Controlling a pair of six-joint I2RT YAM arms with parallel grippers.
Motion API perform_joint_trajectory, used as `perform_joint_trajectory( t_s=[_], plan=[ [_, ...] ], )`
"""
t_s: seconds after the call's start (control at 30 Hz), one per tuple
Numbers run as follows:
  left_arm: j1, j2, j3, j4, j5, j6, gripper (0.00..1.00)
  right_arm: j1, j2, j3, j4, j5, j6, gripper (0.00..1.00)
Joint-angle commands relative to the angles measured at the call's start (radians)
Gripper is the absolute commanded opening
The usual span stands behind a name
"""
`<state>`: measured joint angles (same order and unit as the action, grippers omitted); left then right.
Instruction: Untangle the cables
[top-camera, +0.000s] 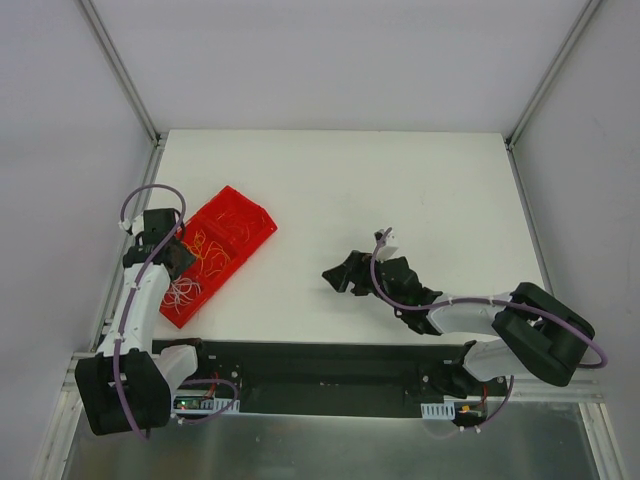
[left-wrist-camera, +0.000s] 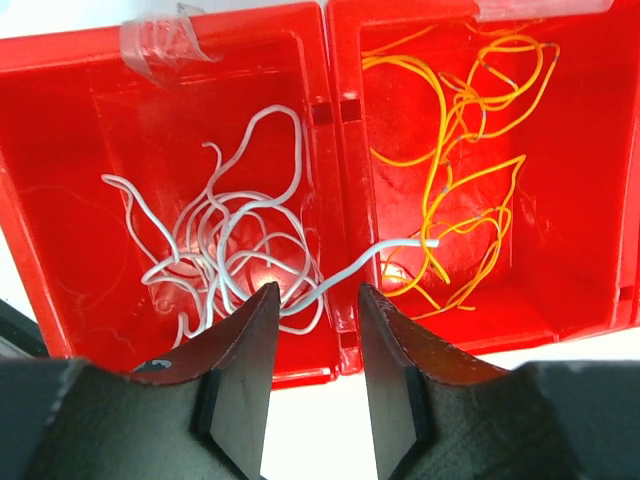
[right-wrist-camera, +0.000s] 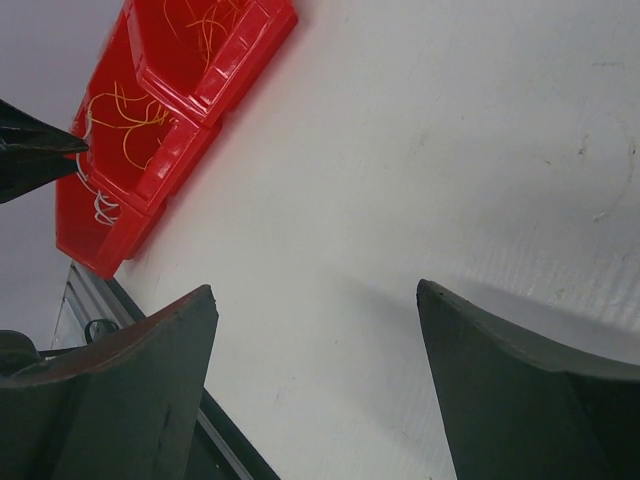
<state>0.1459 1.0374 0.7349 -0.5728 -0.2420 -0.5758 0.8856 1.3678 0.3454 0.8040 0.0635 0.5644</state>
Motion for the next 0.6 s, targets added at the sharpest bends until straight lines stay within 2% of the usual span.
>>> perform_joint_trajectory(
  t_s=[0.0,0.1,0.23,0.37,0.57],
  plan=[
    [0.009,-0.014,-0.011,0.007,-0.063,0.007,0.36,0.006,-0.027,0.001,0.077,0.006,-0.009,0.83],
    [0.007,0.007,-0.008,0.005,-0.071,0.008,0.32,0.004,-0.024,0.003,0.077,0.002,-0.009,0.83],
    [0.009,0.01,-0.005,-0.006,-0.086,-0.007,0.21,0.006,-0.027,0.0,0.078,0.004,-0.009,0.83],
    [0.011,-0.025,-0.008,-0.027,-0.14,-0.047,0.0,0.006,-0.027,-0.002,0.08,0.004,-0.009,0.83],
    [0.011,-0.085,-0.019,-0.074,-0.247,-0.117,0.0,0.006,-0.026,-0.002,0.078,0.004,-0.008,0.83]
  ],
)
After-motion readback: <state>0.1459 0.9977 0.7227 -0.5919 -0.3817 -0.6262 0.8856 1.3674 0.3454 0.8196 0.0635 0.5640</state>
